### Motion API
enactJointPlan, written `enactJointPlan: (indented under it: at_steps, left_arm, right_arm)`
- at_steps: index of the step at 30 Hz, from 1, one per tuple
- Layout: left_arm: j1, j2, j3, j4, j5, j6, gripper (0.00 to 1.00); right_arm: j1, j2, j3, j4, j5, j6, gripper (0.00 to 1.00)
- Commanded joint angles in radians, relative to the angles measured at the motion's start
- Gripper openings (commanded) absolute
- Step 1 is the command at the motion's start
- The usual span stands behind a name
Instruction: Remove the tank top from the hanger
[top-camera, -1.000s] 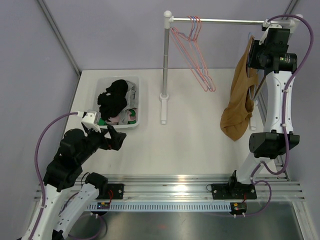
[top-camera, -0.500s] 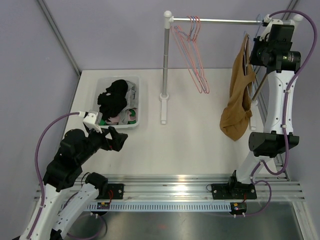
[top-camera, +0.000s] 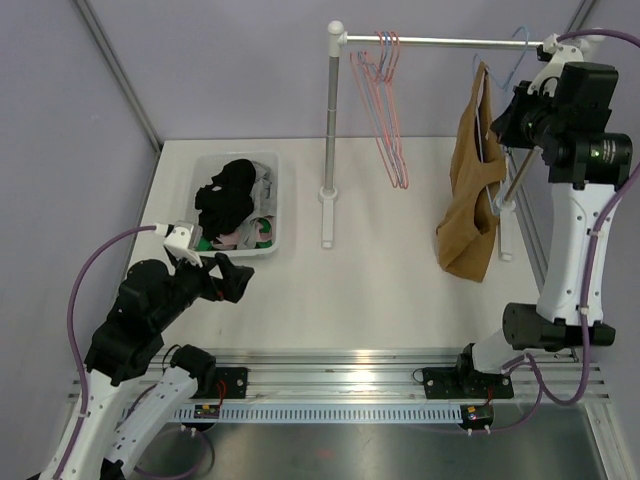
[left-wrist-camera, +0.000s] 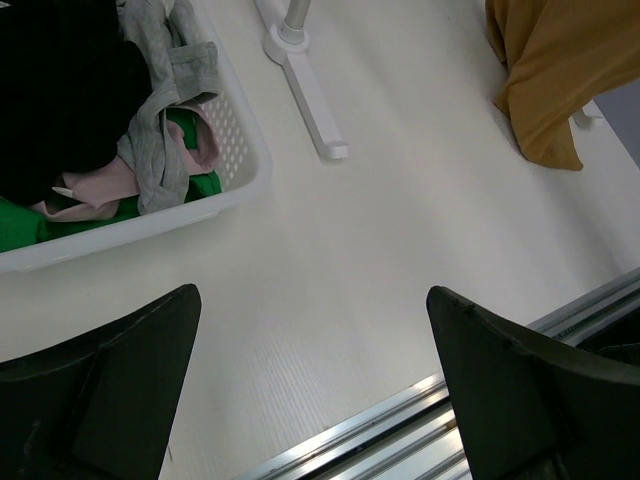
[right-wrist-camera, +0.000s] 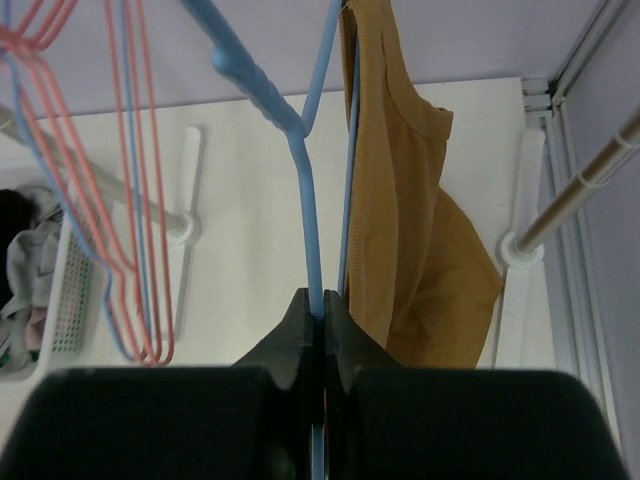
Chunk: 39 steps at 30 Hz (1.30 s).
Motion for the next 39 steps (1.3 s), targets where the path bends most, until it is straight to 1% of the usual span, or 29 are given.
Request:
enactJointPlan:
  at_steps: [1, 2, 4, 5, 6, 7, 8, 10, 12, 14, 17, 18, 20, 21, 23, 24, 26, 27, 30, 33, 36, 37, 38, 39]
  left_arm:
    - [-0.004, -0.009, 0.018, 0.050, -0.024, -0.003, 0.99]
    - [-0.004, 0.002, 0.026, 0.055, -0.029, -0.002, 0.99]
    - [-0.004, 0.052, 0.066, 0.061, -0.026, -0.010, 0.99]
    - [-0.004, 0.071, 0.084, 0.066, -0.021, -0.016, 0.99]
    - [-0.006, 0.089, 0.102, 0.085, -0.003, -0.024, 0.99]
    - [-0.006, 0.130, 0.137, 0.098, 0.008, -0.027, 0.99]
    - [-0.006, 0.147, 0.151, 0.115, 0.014, -0.032, 0.99]
    - [-0.010, 0.193, 0.197, 0.164, 0.049, -0.050, 0.99]
    - [-0.030, 0.253, 0.227, 0.216, 0.084, -0.076, 0.99]
    - [-0.061, 0.294, 0.254, 0.257, 0.077, -0.094, 0.99]
    - [-0.171, 0.338, 0.282, 0.328, 0.008, -0.107, 0.99]
    - [-0.240, 0.370, 0.288, 0.358, -0.047, -0.104, 0.99]
    - [-0.309, 0.403, 0.299, 0.382, -0.096, -0.096, 0.99]
    - [-0.376, 0.440, 0.308, 0.404, -0.180, -0.090, 0.99]
    - [-0.438, 0.479, 0.313, 0.446, -0.233, -0.082, 0.99]
    - [-0.498, 0.497, 0.319, 0.461, -0.272, -0.073, 0.99]
    - [-0.561, 0.561, 0.331, 0.506, -0.317, -0.056, 0.99]
    - [-0.625, 0.583, 0.340, 0.524, -0.369, -0.032, 0.99]
    - [-0.711, 0.672, 0.359, 0.582, -0.461, -0.004, 0.99]
    - [-0.730, 0.749, 0.395, 0.583, -0.483, -0.021, 0.98]
    - [-0.744, 0.798, 0.406, 0.592, -0.494, -0.029, 0.91]
    - [-0.744, 0.807, 0.405, 0.593, -0.495, -0.032, 0.87]
    - [-0.745, 0.824, 0.393, 0.607, -0.495, -0.039, 0.72]
    - [-0.745, 0.824, 0.392, 0.607, -0.495, -0.039, 0.72]
  right_arm:
    - [0.034, -0.129, -0.080, -0.019, -0.084, 0.041, 0.00]
    - [0.043, -0.184, -0.147, -0.029, -0.088, 0.046, 0.00]
    - [0.068, -0.250, -0.227, -0.027, -0.105, 0.051, 0.00]
    - [0.068, -0.314, -0.265, -0.024, -0.117, 0.052, 0.00]
    - [0.095, -0.345, -0.332, -0.027, -0.127, 0.052, 0.00]
    - [0.106, -0.373, -0.365, -0.029, -0.131, 0.060, 0.00]
    - [0.109, -0.428, -0.394, -0.036, -0.156, 0.069, 0.00]
    - [0.114, -0.479, -0.481, -0.042, -0.179, 0.077, 0.00]
    - [0.114, -0.557, -0.566, -0.052, -0.205, 0.078, 0.00]
    - [0.114, -0.603, -0.610, -0.079, -0.257, 0.074, 0.00]
    - [0.116, -0.712, -0.698, -0.111, -0.327, 0.077, 0.00]
    - [0.116, -0.733, -0.739, -0.119, -0.340, 0.081, 0.00]
    - [0.116, -0.791, -0.773, -0.140, -0.380, 0.086, 0.00]
    - [0.131, -0.808, -0.802, -0.144, -0.394, 0.090, 0.00]
    - [0.145, -0.842, -0.821, -0.154, -0.409, 0.094, 0.00]
    - [0.165, -0.847, -0.828, -0.162, -0.404, 0.095, 0.00]
    - [0.192, -0.862, -0.841, -0.180, -0.412, 0.094, 0.00]
    - [0.204, -0.865, -0.853, -0.188, -0.421, 0.089, 0.00]
    - [0.247, -0.888, -0.876, -0.182, -0.507, 0.080, 0.00]
    - [0.266, -0.913, -0.868, -0.170, -0.575, 0.080, 0.00]
    - [0.280, -0.921, -0.852, -0.162, -0.605, 0.081, 0.00]
    - [0.283, -0.921, -0.848, -0.162, -0.602, 0.080, 0.00]
    - [0.293, -0.916, -0.844, -0.159, -0.596, 0.078, 0.00]
    - [0.294, -0.916, -0.844, -0.159, -0.596, 0.078, 0.00]
